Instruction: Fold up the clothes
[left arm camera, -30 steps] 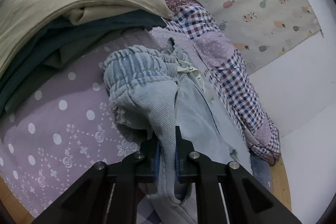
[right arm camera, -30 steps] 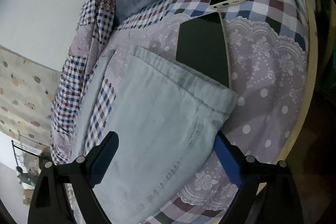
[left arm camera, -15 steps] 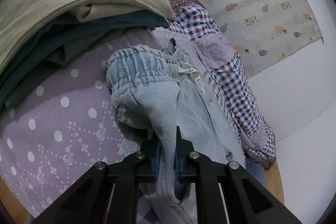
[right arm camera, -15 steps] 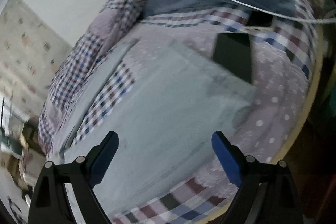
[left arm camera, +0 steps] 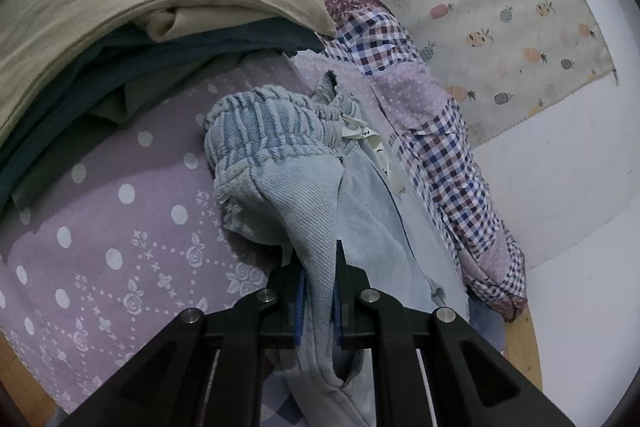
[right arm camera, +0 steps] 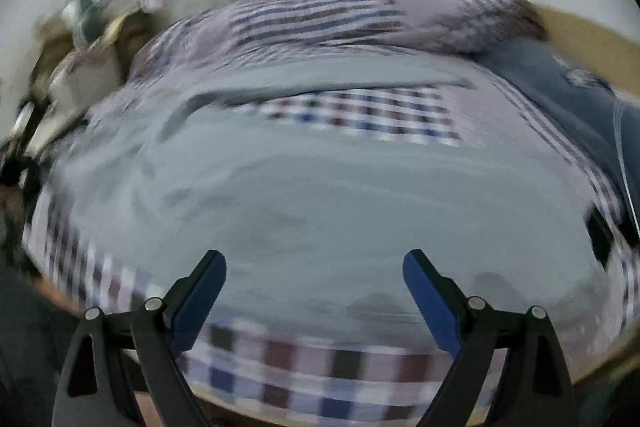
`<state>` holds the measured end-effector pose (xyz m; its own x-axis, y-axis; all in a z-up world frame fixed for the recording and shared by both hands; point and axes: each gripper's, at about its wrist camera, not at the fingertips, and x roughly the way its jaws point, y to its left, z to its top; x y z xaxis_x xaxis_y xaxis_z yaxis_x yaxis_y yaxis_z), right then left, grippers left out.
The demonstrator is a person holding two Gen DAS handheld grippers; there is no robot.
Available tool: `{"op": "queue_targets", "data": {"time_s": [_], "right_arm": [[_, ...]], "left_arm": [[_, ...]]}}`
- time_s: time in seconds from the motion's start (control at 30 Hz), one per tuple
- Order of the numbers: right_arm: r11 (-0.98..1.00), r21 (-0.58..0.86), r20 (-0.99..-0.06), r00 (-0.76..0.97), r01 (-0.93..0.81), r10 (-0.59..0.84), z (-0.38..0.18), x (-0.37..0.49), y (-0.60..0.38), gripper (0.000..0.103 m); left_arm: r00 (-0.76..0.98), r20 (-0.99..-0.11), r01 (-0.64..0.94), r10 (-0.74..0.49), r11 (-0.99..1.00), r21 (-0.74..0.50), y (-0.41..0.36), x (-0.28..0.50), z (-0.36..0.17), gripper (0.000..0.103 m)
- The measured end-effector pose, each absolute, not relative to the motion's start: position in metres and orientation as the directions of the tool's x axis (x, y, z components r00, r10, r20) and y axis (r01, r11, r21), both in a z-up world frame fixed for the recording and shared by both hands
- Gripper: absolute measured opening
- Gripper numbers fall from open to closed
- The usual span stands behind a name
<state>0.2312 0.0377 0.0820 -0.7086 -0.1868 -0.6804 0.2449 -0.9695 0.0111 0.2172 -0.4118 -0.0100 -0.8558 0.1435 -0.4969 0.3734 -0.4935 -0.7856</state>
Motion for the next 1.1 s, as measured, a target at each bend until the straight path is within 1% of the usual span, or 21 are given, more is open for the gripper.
{"op": "queue_targets", "data": {"time_s": [0.17,0.3,0.33,0.43,0.47,0.5,0.6,0.73,0.77,0.93,0.97,1.0,1.03,1.07,1.1], "right_arm": [[-0.874,-0.184,-0.702,-0.682,0.450,-0.204,0.068,0.243,-0.046,0.093],[-0.759,-0.300,-0.713,-0.665,0.578,-0.224,0.052,0.253,-0.103,0.089],[-0.739,-0.315,-0.715,-0.661,0.596,-0.228,0.049,0.254,-0.112,0.088],[-0.682,-0.359,-0.721,-0.653,0.637,-0.231,0.040,0.254,-0.141,0.074],[-0.667,-0.367,-0.725,-0.649,0.649,-0.232,0.038,0.252,-0.150,0.064],[-0.653,-0.370,-0.729,-0.642,0.661,-0.237,0.036,0.249,-0.157,0.060],[-0.607,-0.391,-0.740,-0.629,0.692,-0.240,0.029,0.243,-0.177,0.060],[-0.535,-0.469,-0.741,-0.643,0.702,-0.194,0.021,0.236,-0.196,0.058],[-0.529,-0.471,-0.742,-0.641,0.706,-0.195,0.021,0.232,-0.196,0.052],[-0.505,-0.441,-0.778,-0.596,0.742,-0.197,0.024,0.217,-0.197,0.050],[-0.496,-0.430,-0.789,-0.581,0.754,-0.199,0.026,0.215,-0.197,0.046],[-0.492,-0.421,-0.796,-0.571,0.762,-0.202,0.028,0.214,-0.198,0.035],[-0.495,-0.411,-0.799,-0.564,0.765,-0.208,0.032,0.212,-0.198,0.028],[-0.503,-0.398,-0.802,-0.557,0.767,-0.214,0.037,0.210,-0.198,0.018],[-0.514,-0.380,-0.808,-0.546,0.769,-0.221,0.043,0.206,-0.197,0.017]], "left_arm": [[-0.860,-0.488,0.366,0.151,-0.483,-0.795,-0.412,0.219,-0.010,0.010],[-0.866,-0.474,0.357,0.161,-0.466,-0.810,-0.413,0.221,-0.010,0.010],[-0.868,-0.470,0.354,0.164,-0.460,-0.814,-0.414,0.222,-0.011,0.010],[-0.867,-0.470,0.355,0.165,-0.455,-0.816,-0.415,0.223,-0.012,0.010],[-0.866,-0.472,0.356,0.164,-0.458,-0.814,-0.415,0.222,-0.011,0.010],[-0.866,-0.474,0.358,0.162,-0.462,-0.811,-0.414,0.222,-0.011,0.010],[-0.863,-0.481,0.361,0.157,-0.473,-0.803,-0.413,0.221,-0.009,0.010],[-0.859,-0.488,0.366,0.156,-0.480,-0.798,-0.412,0.219,-0.009,0.010],[-0.859,-0.488,0.365,0.158,-0.480,-0.798,-0.412,0.218,-0.009,0.010],[-0.857,-0.485,0.357,0.172,-0.480,-0.801,-0.414,0.215,-0.008,0.010],[-0.857,-0.484,0.356,0.175,-0.478,-0.803,-0.415,0.214,-0.008,0.010],[-0.857,-0.484,0.355,0.177,-0.477,-0.804,-0.415,0.213,-0.008,0.010],[-0.858,-0.481,0.353,0.178,-0.475,-0.806,-0.416,0.213,-0.007,0.010],[-0.859,-0.480,0.352,0.179,-0.474,-0.807,-0.417,0.211,-0.007,0.010],[-0.860,-0.477,0.350,0.181,-0.472,-0.809,-0.418,0.211,-0.006,0.010]]}}
